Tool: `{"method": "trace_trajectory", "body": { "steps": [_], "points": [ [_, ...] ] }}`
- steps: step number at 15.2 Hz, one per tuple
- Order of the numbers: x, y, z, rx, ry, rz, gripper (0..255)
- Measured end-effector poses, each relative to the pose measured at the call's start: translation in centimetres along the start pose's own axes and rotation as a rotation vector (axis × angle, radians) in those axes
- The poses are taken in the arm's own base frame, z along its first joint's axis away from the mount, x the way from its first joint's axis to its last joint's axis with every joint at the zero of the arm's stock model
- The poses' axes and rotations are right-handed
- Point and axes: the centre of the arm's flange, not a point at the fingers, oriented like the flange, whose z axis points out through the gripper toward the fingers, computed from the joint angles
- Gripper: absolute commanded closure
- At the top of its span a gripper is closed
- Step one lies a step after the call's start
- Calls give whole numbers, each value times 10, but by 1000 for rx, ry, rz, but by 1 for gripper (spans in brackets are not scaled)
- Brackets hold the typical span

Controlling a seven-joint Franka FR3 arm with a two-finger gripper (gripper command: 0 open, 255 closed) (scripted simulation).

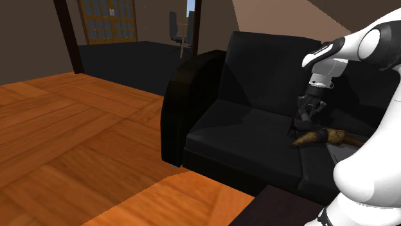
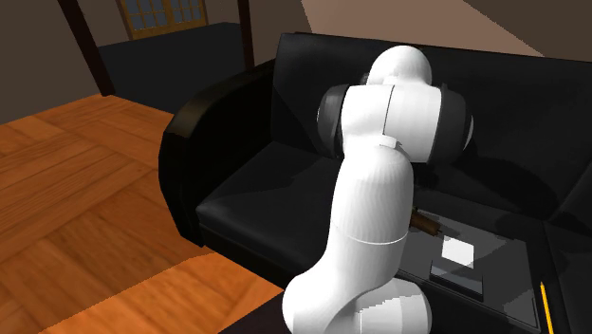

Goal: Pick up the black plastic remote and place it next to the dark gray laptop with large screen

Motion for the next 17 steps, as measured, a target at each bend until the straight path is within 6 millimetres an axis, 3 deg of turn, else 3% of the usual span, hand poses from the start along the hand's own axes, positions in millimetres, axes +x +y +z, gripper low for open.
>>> {"method": "trace_trajectory", "body": {
  "steps": [11, 17],
  "points": [
    [12, 3, 55, 0, 0, 0, 255],
    [13, 2, 58, 0, -1, 0, 255]
  ]
}}
